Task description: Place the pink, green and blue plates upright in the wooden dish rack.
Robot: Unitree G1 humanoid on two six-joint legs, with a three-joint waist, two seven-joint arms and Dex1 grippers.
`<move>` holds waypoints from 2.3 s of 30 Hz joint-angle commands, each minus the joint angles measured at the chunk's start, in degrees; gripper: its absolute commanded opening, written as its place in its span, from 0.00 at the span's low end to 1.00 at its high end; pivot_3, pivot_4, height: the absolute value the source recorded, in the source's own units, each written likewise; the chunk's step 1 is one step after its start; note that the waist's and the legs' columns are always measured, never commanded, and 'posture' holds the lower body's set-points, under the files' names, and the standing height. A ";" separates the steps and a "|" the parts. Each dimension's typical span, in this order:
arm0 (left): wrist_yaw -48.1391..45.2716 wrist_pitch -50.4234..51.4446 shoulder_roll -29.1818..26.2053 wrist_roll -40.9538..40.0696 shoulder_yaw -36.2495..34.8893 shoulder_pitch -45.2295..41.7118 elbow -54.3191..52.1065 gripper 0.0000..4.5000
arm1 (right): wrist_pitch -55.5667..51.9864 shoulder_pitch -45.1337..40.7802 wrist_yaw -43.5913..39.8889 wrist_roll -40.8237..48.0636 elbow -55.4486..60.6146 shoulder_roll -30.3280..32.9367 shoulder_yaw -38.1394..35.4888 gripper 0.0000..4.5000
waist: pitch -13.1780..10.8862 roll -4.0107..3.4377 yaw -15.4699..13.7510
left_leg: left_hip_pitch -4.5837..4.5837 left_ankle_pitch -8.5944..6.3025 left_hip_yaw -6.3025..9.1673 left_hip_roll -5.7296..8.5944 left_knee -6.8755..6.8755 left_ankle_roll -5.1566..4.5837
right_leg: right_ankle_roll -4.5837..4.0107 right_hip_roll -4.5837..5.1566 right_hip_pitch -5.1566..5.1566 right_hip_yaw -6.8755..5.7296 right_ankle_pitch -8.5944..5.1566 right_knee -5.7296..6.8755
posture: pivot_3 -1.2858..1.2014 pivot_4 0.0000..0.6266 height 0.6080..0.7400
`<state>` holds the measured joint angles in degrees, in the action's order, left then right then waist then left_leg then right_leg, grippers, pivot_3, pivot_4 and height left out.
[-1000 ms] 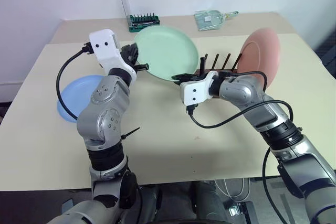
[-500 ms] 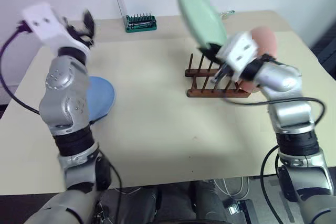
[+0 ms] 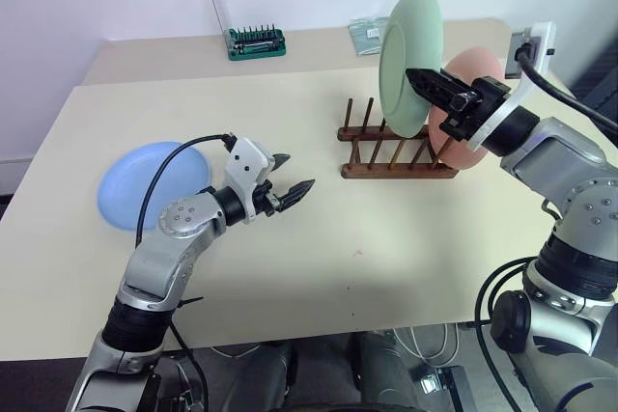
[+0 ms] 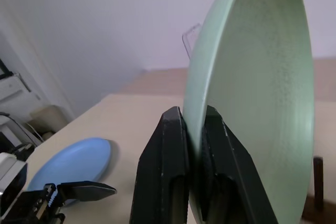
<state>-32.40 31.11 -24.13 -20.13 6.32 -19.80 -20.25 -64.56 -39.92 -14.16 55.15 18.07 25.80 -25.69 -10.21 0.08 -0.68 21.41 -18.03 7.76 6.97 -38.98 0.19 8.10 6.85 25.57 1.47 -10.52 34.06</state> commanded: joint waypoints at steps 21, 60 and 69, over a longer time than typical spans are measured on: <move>0.98 1.82 0.00 -0.32 -0.28 2.65 -4.95 0.76 | 2.16 -6.12 11.97 16.24 -2.22 5.15 -5.12 0.00 | -0.01 -0.03 -0.01 | 0.00 -0.02 0.00 0.01 -0.01 -0.04 | 0.00 0.01 -0.03 -0.01 0.00 -0.03 | 0.52 0.24 0.99; 59.69 20.99 13.62 22.47 -34.80 -9.46 -2.31 0.99 | 41.88 -0.14 -23.49 -31.70 5.57 16.62 31.72 0.65 | -0.07 0.16 -0.22 | 0.02 -0.02 -0.07 -0.02 0.00 0.01 | 0.04 -0.02 0.00 -0.03 0.01 -0.07 | 0.52 0.24 0.99; 58.51 36.33 23.29 20.41 -42.13 -4.69 -9.35 0.99 | 42.24 4.33 -26.98 -34.07 7.03 11.11 35.90 0.65 | -0.03 0.37 -1.56 | -0.03 0.01 0.08 0.03 -0.16 0.06 | 0.04 -0.01 -0.11 -0.10 0.01 0.02 | 0.52 0.24 0.99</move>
<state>26.02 66.20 -0.72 0.46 -34.37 -23.99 -26.29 -23.64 -35.47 -40.65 21.69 22.90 37.07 10.95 -10.23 0.45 -2.24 21.40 -18.00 7.85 7.00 -39.15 0.28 8.14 6.84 25.48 1.36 -10.51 34.09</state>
